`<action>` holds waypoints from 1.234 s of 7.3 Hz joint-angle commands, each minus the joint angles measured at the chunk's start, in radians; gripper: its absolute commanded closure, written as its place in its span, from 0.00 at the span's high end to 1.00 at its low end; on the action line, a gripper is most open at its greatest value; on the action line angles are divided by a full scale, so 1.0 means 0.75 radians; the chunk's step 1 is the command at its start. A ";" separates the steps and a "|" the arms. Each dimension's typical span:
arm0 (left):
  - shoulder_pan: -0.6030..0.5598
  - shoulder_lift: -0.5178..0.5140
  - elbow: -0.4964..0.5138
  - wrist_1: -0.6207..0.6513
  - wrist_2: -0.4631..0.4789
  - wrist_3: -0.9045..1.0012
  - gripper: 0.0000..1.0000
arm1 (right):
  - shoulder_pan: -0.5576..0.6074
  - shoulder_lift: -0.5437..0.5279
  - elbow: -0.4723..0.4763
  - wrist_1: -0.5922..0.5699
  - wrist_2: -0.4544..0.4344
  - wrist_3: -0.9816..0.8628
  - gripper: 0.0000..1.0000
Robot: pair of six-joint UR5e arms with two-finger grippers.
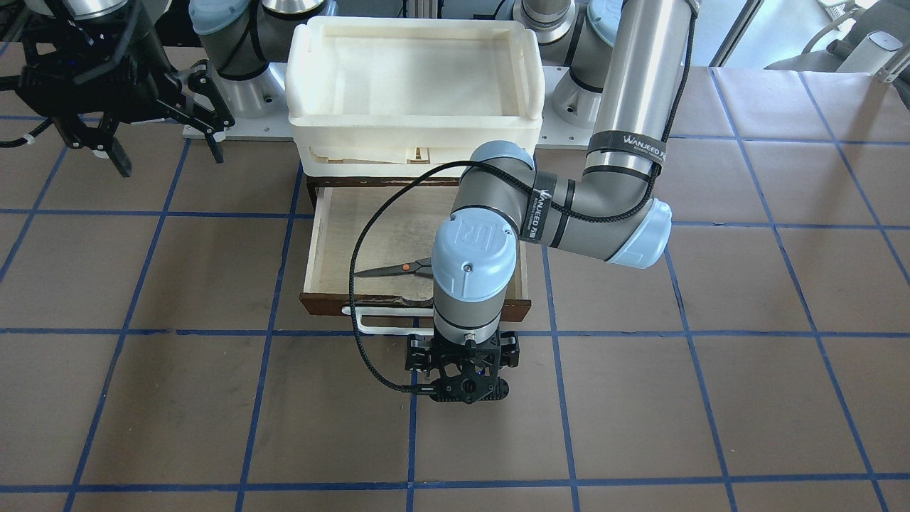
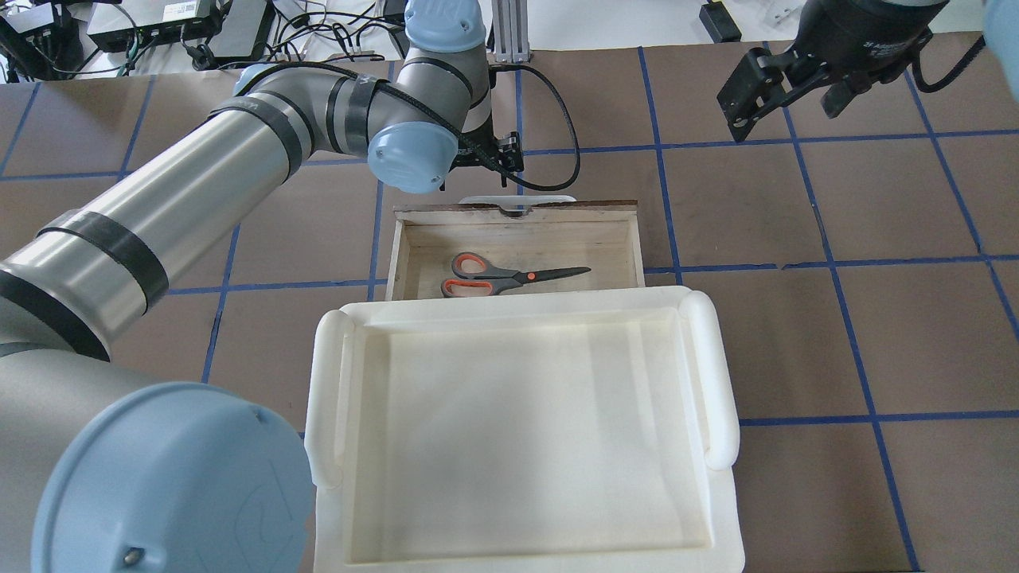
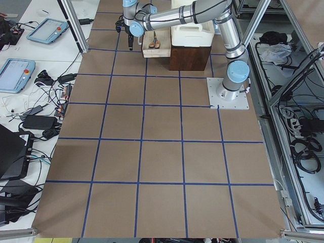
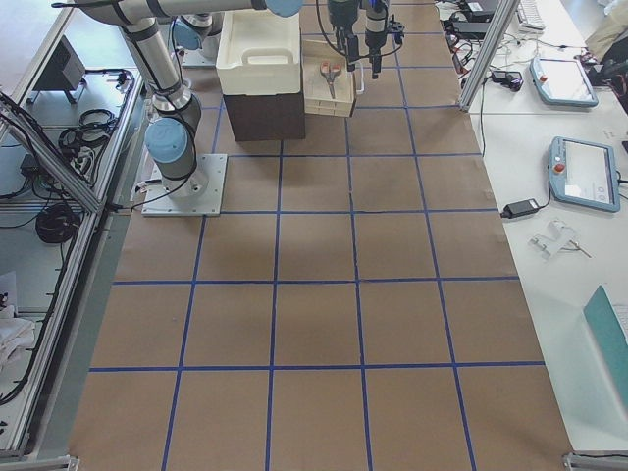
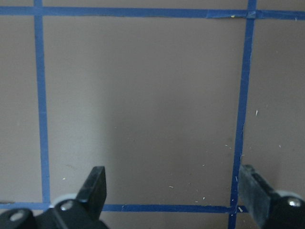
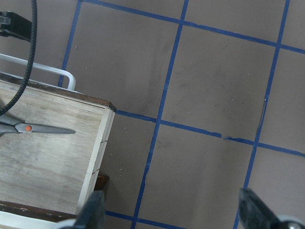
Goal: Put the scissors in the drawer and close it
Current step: 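Reach the left gripper over the drawer's white handle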
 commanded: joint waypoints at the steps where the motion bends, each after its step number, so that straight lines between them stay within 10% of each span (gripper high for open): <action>1: -0.003 -0.019 0.012 -0.138 -0.022 -0.012 1.00 | 0.000 -0.001 0.000 -0.004 -0.002 0.005 1.00; 9: -0.005 0.010 0.073 -0.343 -0.065 -0.043 1.00 | -0.002 0.001 0.000 -0.024 0.004 0.081 1.00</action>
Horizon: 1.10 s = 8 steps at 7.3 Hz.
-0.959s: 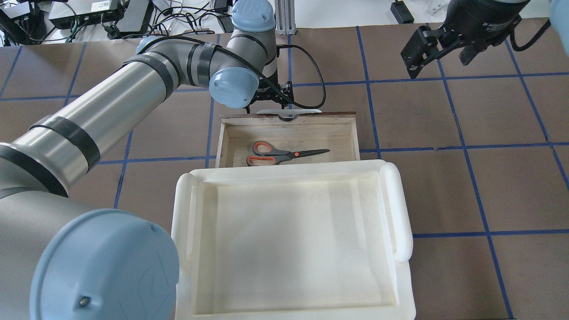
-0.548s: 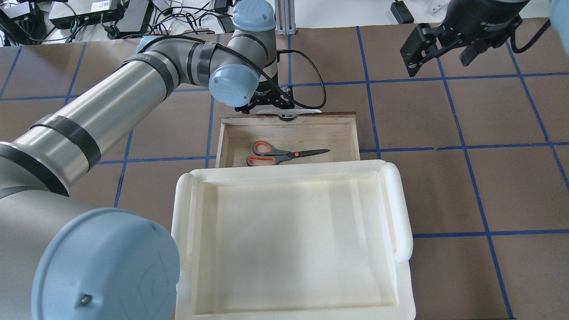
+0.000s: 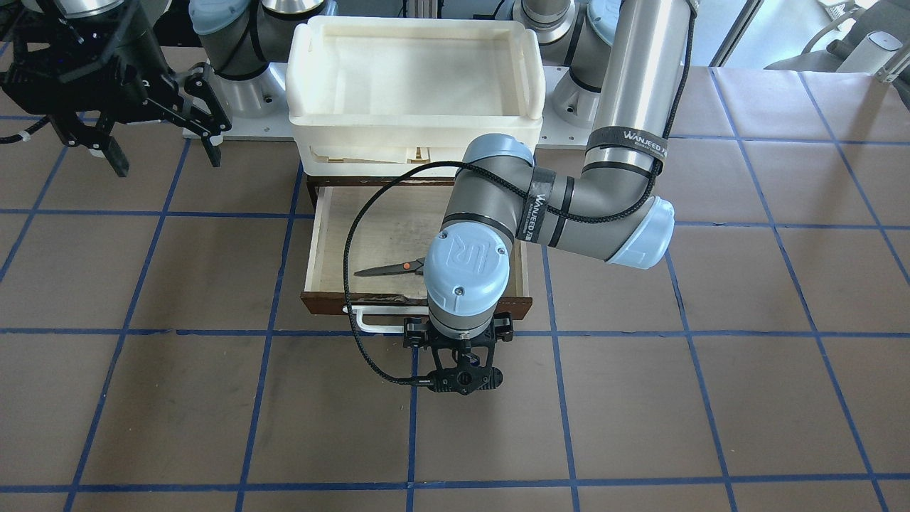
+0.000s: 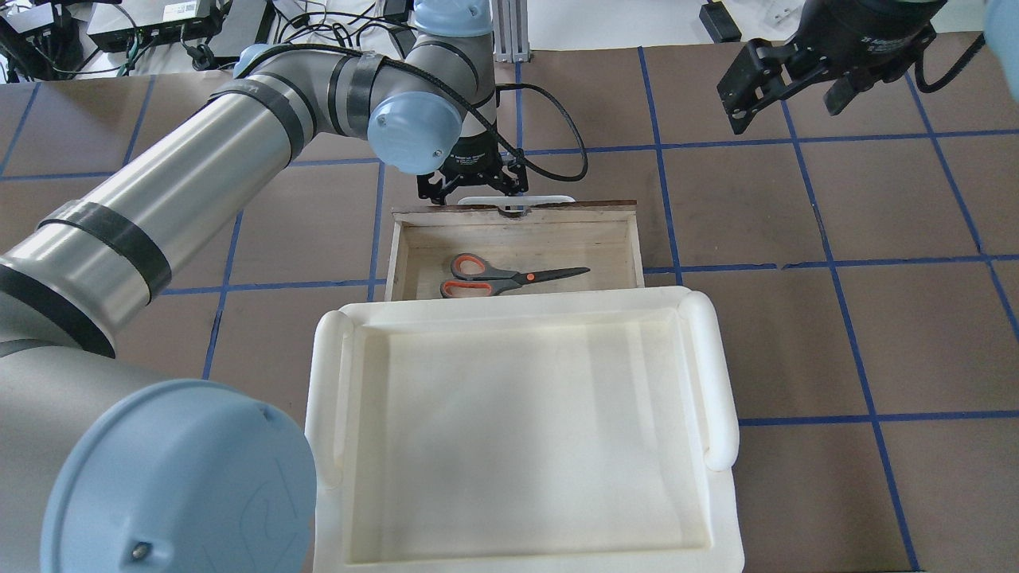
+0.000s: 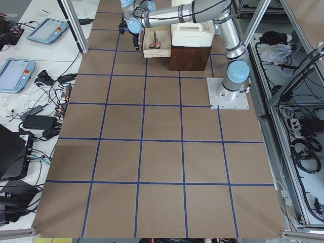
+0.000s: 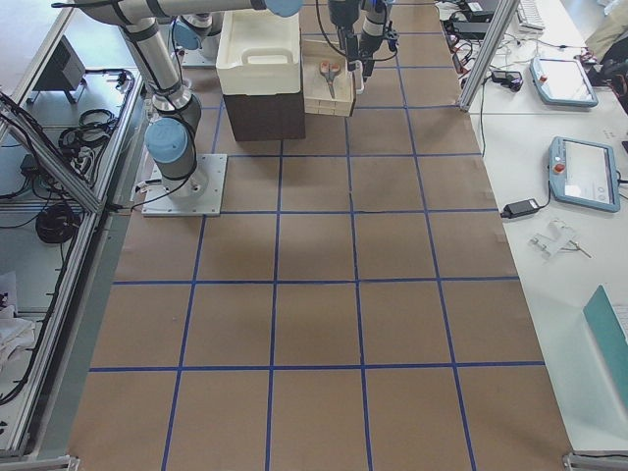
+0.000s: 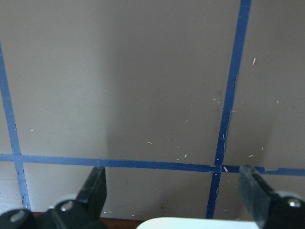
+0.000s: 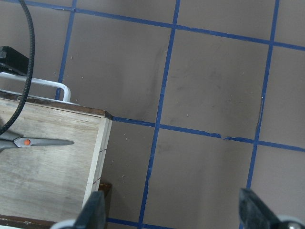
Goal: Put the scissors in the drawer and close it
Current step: 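Reach the left gripper over the drawer's white handle, then push the drawer front with the left gripper toward the cabinet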
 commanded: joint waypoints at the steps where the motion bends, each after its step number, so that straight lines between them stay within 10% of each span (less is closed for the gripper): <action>1: 0.001 0.015 0.001 -0.053 -0.003 -0.001 1.00 | 0.000 0.000 0.000 -0.002 0.003 -0.003 1.00; 8: -0.010 0.080 -0.001 -0.245 -0.007 -0.029 1.00 | 0.002 -0.004 0.002 0.027 -0.009 0.239 1.00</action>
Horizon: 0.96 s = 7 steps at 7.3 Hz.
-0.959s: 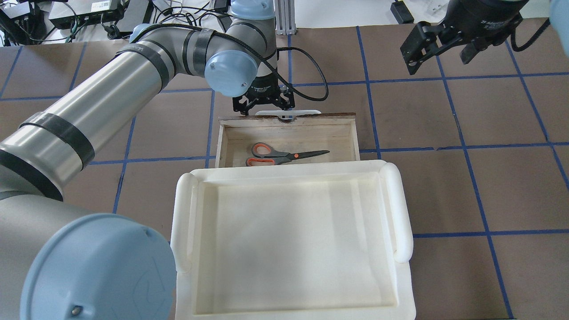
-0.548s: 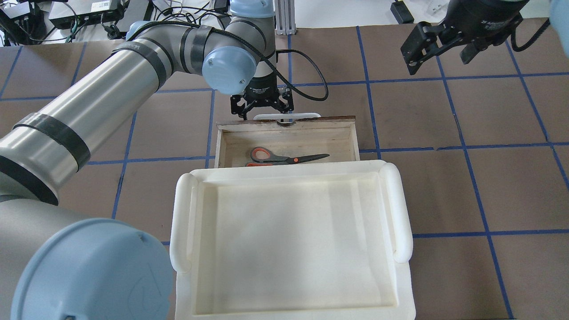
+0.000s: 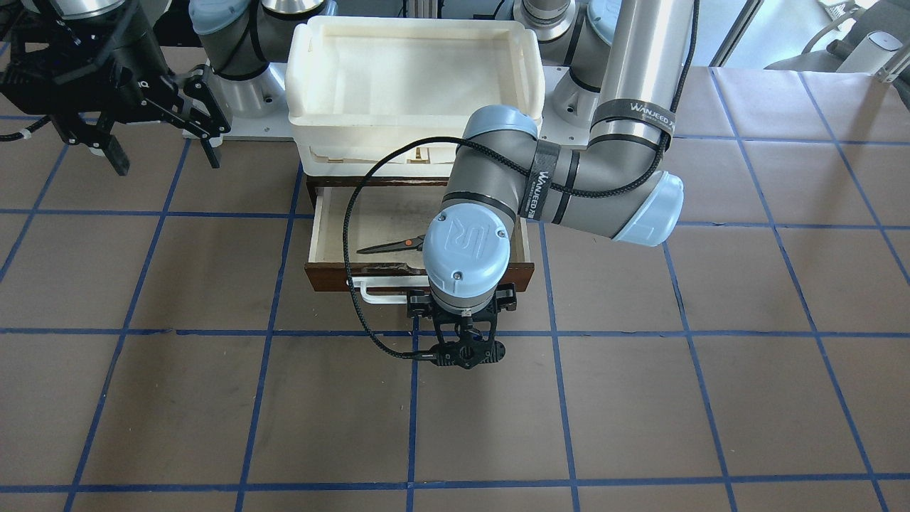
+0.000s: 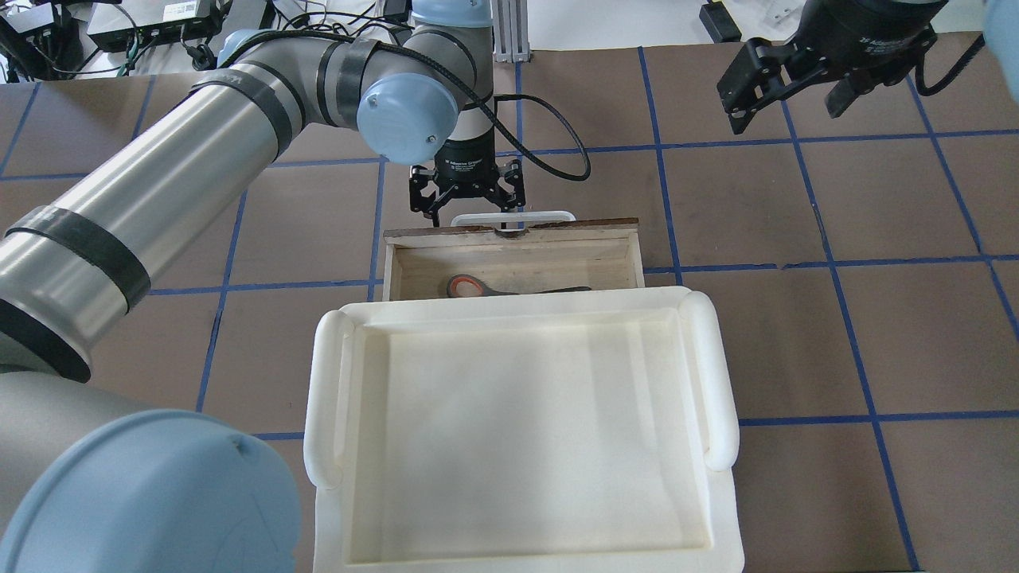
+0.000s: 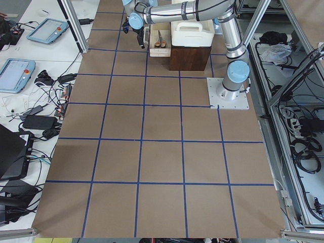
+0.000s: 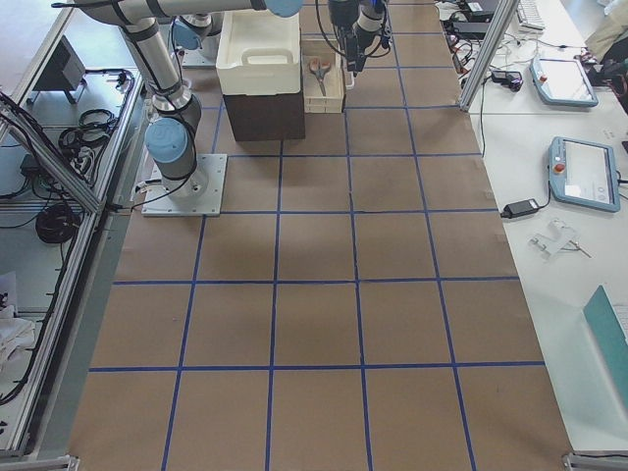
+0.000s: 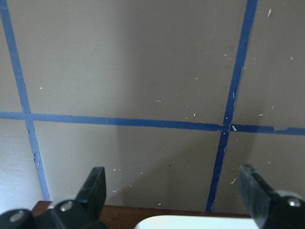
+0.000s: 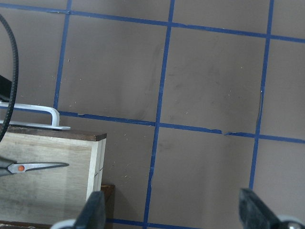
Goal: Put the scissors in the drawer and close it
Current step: 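Push the drawer front with the left gripper toward the cabinet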
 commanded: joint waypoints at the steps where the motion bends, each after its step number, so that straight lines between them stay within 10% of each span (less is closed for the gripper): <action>1: -0.001 0.023 -0.003 -0.058 -0.004 -0.010 1.00 | 0.004 -0.004 0.000 0.019 -0.002 0.185 1.00; 7: -0.026 0.027 -0.023 -0.127 -0.031 -0.069 1.00 | 0.006 -0.025 -0.002 0.126 -0.016 0.226 1.00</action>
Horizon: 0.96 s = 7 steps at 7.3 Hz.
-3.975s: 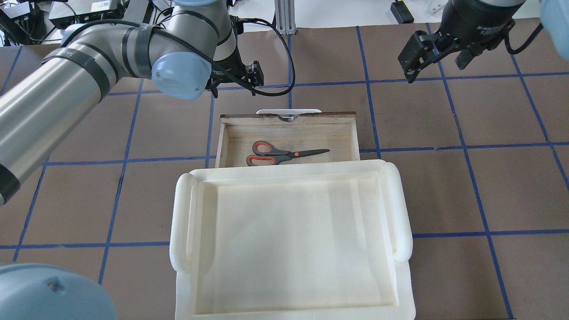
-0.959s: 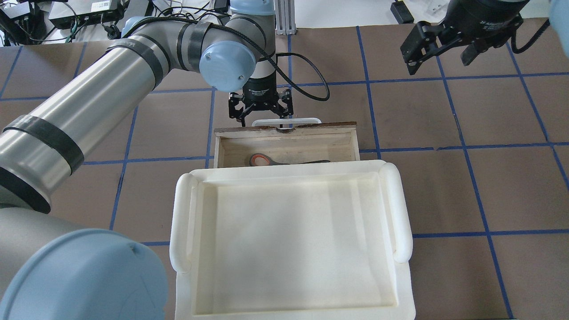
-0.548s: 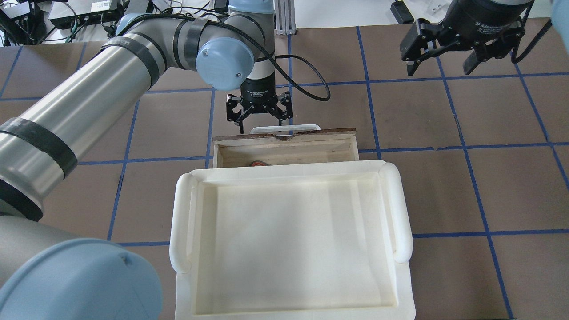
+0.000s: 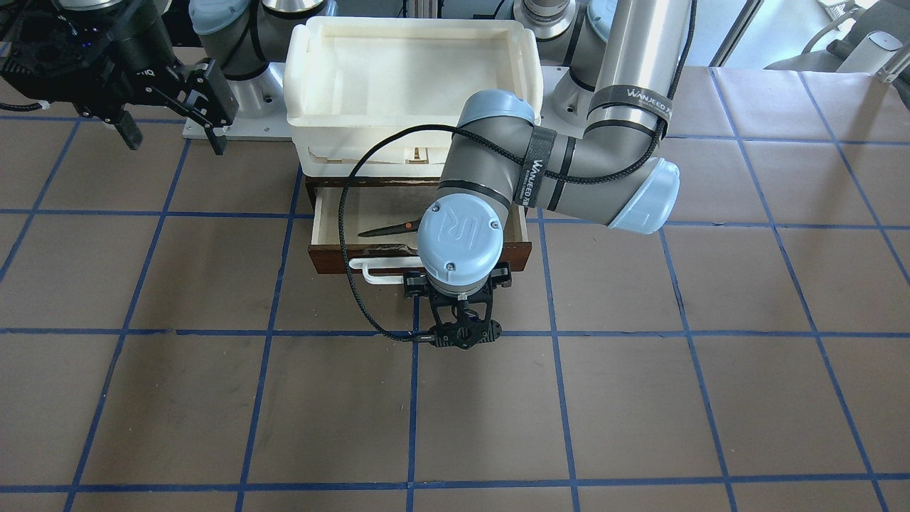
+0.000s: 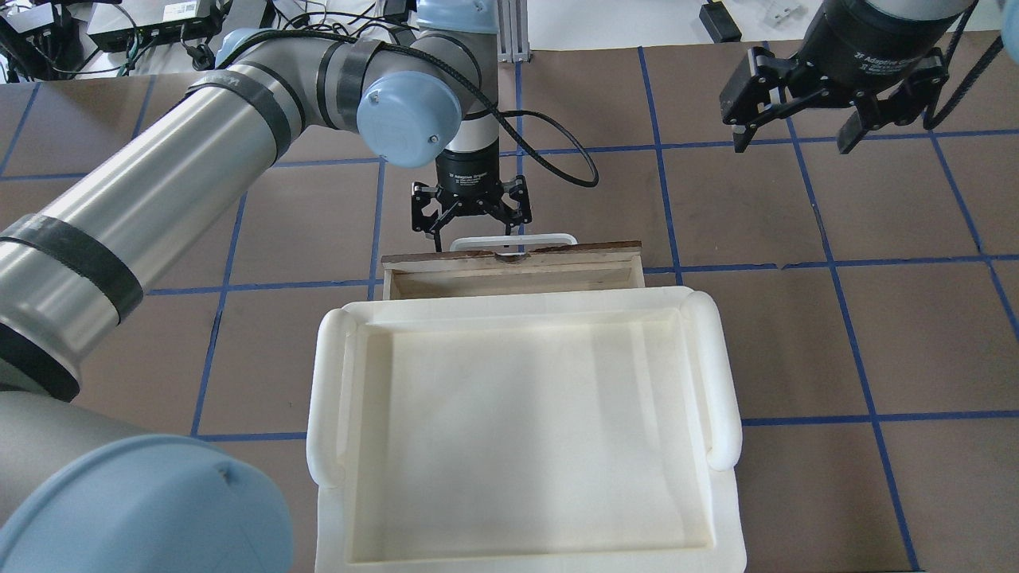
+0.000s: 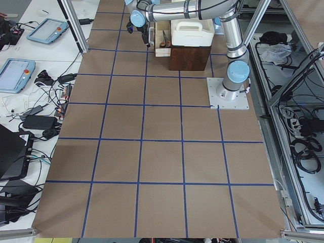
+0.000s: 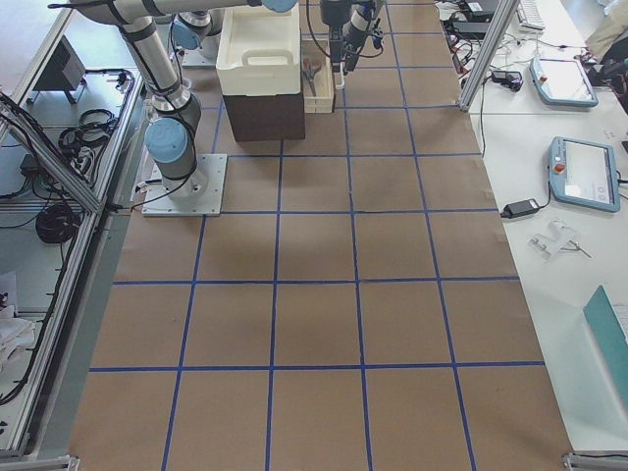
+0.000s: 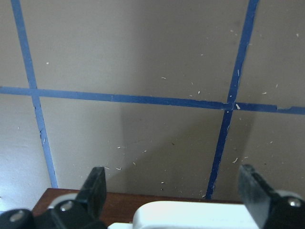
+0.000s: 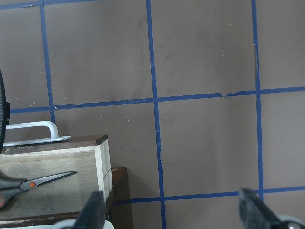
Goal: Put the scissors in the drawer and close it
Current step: 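Push the drawer front with the left gripper toward the cabinet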
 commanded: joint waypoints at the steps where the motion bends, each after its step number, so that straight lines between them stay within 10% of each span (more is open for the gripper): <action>1: -0.005 0.004 -0.001 -0.038 0.000 -0.004 1.00 | -0.001 0.000 0.001 0.001 0.002 -0.002 1.00; 7: -0.023 0.014 -0.054 -0.114 -0.013 -0.057 1.00 | 0.001 0.000 0.001 -0.001 0.008 0.000 1.00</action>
